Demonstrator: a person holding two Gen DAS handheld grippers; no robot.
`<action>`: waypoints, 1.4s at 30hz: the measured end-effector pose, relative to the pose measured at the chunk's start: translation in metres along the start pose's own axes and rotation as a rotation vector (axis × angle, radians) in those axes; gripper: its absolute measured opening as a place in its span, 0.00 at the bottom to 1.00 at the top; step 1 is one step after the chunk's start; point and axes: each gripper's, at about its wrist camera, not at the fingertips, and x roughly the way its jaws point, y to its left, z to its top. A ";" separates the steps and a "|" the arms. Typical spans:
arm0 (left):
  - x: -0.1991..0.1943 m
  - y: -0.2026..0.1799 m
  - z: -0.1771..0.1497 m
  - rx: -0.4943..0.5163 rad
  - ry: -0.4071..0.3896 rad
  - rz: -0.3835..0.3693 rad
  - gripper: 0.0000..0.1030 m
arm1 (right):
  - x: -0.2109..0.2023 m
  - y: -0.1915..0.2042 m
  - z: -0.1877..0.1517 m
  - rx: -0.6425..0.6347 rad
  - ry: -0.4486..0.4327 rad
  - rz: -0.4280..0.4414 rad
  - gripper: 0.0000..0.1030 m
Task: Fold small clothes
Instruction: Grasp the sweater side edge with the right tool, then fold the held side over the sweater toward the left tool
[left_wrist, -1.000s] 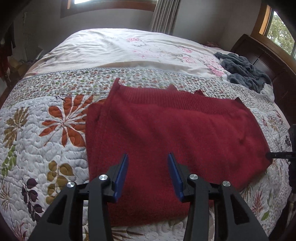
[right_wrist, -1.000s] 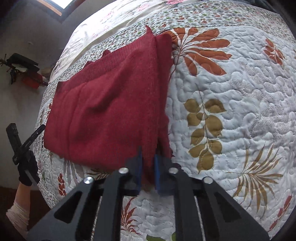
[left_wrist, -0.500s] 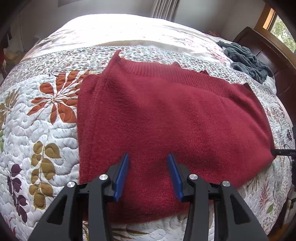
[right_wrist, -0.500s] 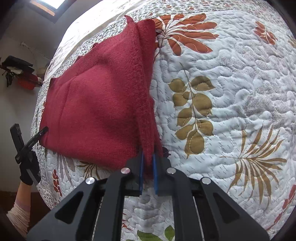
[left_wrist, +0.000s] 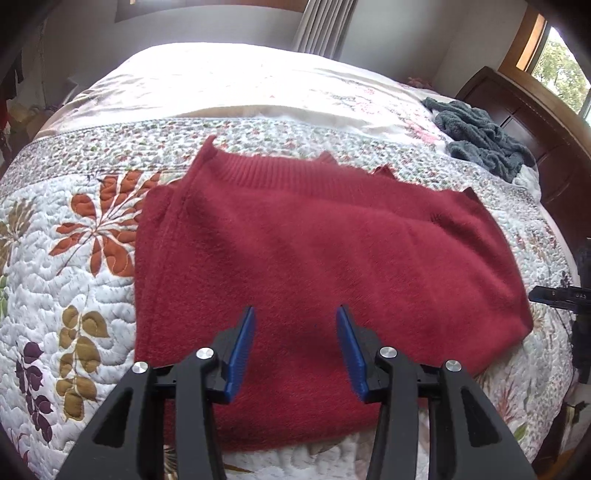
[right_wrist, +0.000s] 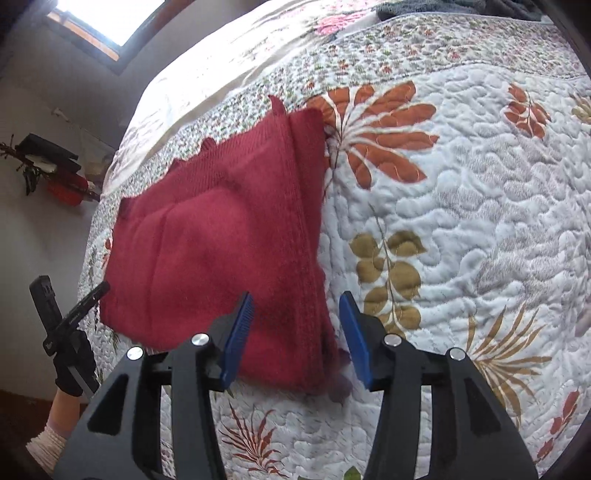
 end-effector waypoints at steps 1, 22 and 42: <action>0.001 -0.006 0.005 0.000 -0.008 -0.012 0.47 | 0.001 -0.001 0.006 0.014 0.000 0.018 0.49; 0.066 -0.030 0.017 -0.002 0.065 -0.016 0.47 | 0.065 -0.013 0.030 0.074 0.055 0.092 0.20; 0.072 -0.028 0.015 0.019 0.067 -0.019 0.47 | 0.075 -0.025 0.029 0.125 0.055 0.072 0.18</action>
